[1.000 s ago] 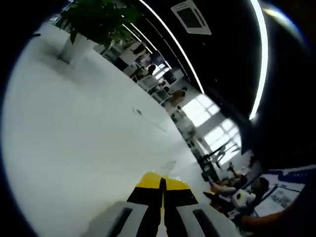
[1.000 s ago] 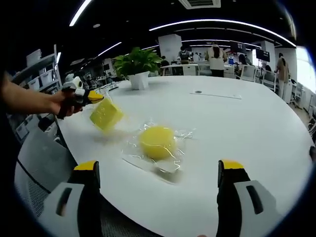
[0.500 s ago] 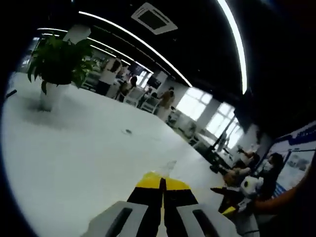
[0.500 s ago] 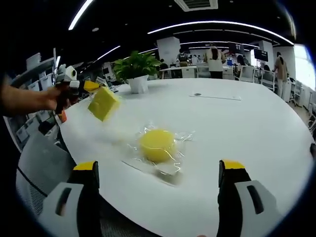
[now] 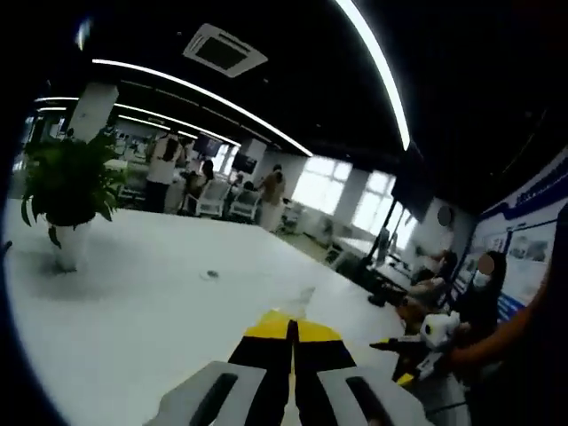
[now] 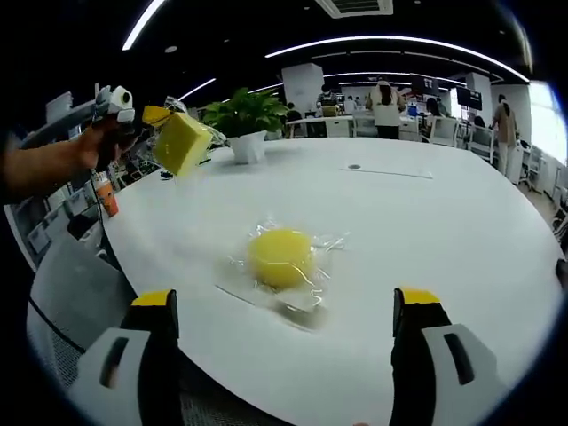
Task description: Compare the silicone blocks by pressing each to a similar depth, holding the contact briefly, and releasing to observe deformation and rebound differences across the visible hardness samples.
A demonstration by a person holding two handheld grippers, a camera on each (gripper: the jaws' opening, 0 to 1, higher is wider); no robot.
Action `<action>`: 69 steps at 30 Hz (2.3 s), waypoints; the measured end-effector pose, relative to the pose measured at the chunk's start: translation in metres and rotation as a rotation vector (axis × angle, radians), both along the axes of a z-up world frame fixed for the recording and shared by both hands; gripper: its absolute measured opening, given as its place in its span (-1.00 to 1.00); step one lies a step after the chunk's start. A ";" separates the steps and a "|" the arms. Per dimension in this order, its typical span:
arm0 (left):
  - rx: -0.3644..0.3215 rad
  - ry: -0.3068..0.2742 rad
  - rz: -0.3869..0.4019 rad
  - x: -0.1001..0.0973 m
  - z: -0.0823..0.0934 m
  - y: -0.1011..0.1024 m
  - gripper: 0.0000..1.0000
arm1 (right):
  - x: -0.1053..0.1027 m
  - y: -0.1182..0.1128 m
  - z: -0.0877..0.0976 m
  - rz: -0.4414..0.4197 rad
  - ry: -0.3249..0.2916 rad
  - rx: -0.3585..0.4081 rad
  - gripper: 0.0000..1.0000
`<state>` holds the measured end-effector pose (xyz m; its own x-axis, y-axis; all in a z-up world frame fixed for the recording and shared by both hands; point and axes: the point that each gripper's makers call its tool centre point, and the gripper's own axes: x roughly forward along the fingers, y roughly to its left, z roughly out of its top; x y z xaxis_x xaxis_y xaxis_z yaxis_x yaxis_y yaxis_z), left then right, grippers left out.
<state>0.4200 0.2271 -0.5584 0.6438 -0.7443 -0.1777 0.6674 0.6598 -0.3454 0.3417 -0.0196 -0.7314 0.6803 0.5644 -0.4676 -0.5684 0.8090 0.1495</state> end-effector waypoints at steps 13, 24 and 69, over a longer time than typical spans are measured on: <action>0.030 -0.072 -0.100 -0.009 0.031 -0.023 -1.00 | 0.002 0.001 0.003 0.010 -0.026 -0.009 0.93; 0.026 -0.123 -0.150 -0.021 0.051 -0.031 -1.00 | 0.003 0.025 0.037 0.167 -0.046 0.066 0.93; -0.120 -0.138 -0.341 -0.076 0.081 -0.093 -1.00 | 0.004 0.158 0.174 0.667 -0.092 0.609 -0.14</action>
